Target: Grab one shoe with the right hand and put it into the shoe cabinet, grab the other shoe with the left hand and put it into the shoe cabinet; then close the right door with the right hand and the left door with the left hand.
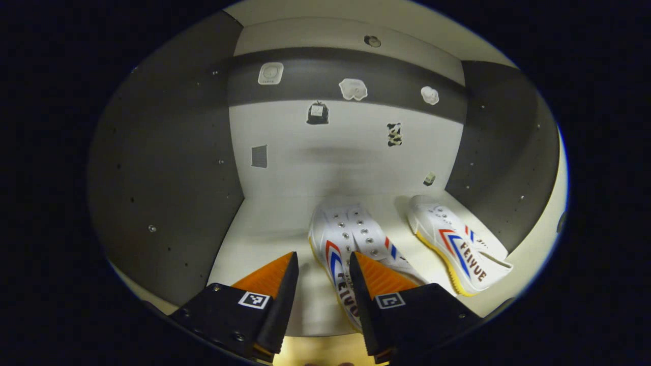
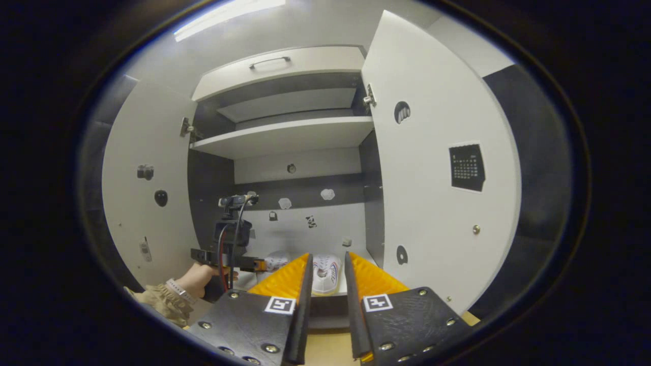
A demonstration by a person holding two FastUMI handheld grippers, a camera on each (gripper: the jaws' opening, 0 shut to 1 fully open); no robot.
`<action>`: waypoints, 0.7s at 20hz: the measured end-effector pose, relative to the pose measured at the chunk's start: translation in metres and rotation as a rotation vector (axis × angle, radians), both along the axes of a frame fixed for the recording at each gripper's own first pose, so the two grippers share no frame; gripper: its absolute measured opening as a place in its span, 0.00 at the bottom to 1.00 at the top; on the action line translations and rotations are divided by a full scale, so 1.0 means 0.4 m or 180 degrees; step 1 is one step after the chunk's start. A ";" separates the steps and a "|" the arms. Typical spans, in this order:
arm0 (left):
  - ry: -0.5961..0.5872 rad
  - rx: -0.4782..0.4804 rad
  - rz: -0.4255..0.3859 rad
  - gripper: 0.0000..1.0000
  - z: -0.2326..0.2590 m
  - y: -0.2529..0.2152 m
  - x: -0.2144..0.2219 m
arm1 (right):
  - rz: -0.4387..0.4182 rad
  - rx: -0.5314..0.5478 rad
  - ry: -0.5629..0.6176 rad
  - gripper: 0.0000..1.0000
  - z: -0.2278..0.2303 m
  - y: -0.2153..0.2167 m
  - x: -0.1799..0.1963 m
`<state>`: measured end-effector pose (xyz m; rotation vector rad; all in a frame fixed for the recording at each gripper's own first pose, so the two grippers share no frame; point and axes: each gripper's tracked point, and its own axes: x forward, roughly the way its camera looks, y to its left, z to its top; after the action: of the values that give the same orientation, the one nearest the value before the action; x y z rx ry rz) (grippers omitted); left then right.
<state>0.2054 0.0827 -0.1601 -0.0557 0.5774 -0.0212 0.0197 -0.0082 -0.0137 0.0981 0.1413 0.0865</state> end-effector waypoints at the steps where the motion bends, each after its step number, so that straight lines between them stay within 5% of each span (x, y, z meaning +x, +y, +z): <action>1: -0.0019 -0.0001 0.0017 0.67 0.014 -0.003 -0.018 | 0.0015 0.0021 -0.0010 0.34 0.008 -0.006 -0.015; 4: -0.0252 -0.0050 0.0062 0.73 0.089 -0.027 -0.075 | 0.0057 0.0076 -0.0050 0.34 0.037 -0.036 -0.065; 5: -0.0347 -0.0085 0.0068 0.82 0.121 -0.039 -0.098 | 0.0051 0.0089 -0.0070 0.34 0.049 -0.056 -0.086; 11: -0.0877 -0.0022 0.0005 0.80 0.304 -0.122 -0.248 | 0.0000 0.0108 -0.0116 0.34 0.091 -0.192 -0.186; 14: -0.1096 -0.0017 -0.0011 0.75 0.386 -0.166 -0.313 | -0.0086 0.0097 -0.0106 0.47 0.095 -0.280 -0.219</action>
<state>0.0804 0.0163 -0.0055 -0.0548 0.2333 -0.0349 -0.0678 -0.1202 0.0243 0.1289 0.1053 0.0634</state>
